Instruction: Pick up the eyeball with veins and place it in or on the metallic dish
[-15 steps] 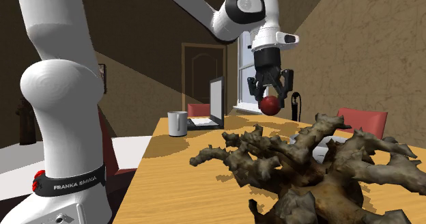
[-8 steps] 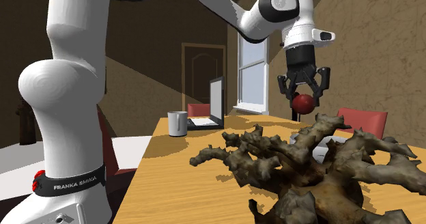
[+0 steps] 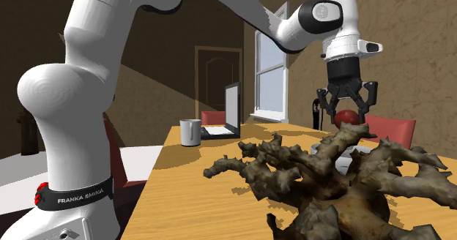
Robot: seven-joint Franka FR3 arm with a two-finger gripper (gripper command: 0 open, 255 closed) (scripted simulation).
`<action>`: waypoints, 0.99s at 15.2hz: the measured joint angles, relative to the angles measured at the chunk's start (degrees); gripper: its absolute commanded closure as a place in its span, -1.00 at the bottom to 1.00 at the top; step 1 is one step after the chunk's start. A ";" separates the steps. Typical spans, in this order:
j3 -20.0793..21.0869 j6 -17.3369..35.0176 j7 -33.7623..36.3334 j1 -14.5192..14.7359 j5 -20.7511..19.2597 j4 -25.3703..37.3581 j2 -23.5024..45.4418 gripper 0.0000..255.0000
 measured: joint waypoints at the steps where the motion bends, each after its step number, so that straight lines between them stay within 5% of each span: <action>1: 0.01 0.66 0.00 -0.01 0.04 -0.50 0.17 1.00; 15: 0.19 6.57 -0.06 -0.21 0.51 -4.01 2.57 1.00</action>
